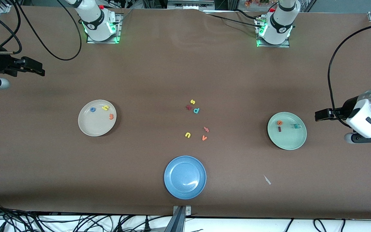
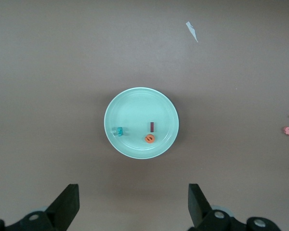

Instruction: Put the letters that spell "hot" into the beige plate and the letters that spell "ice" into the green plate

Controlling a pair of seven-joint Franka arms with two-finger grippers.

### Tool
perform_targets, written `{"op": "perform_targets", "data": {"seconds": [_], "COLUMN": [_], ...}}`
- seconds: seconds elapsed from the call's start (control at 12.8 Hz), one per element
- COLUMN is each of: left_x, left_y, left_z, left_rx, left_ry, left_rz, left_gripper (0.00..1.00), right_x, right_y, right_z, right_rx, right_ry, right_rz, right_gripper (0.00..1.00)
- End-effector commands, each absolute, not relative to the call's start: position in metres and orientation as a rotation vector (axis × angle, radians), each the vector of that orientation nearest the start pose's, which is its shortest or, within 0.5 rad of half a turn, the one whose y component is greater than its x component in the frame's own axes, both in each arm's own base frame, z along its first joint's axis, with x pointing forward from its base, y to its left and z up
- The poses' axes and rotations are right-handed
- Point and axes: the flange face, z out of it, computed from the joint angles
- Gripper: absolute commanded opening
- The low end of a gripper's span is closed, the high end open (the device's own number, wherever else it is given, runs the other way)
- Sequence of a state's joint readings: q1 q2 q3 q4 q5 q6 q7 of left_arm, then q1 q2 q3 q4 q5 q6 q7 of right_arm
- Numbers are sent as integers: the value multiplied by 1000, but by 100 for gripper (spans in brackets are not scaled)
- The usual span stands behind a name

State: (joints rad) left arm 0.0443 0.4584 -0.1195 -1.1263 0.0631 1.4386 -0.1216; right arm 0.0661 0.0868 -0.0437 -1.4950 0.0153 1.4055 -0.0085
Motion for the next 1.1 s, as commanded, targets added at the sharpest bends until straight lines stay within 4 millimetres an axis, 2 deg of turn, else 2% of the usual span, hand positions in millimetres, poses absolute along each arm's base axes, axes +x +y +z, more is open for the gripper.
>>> {"op": "perform_targets", "data": {"seconds": [0.0,0.24,1.02], "left_x": [658,650,651], "left_y": [-25,-18,-16], "left_z": [557,553,544], "left_rx": [-3155,-3167,-3165], "left_ry": [-59,-81,-88], "left_rz": [167,75,102], "left_gripper": [98,99,100], "right_x": [560,560,560], "right_y": [16,17,17], "right_z": [598,598,597], "right_rx": [-3100,-3100,-3099], "right_ry": [-58,-61,-61], "right_rz": [269,269,279], "right_gripper": [100,100,100]}}
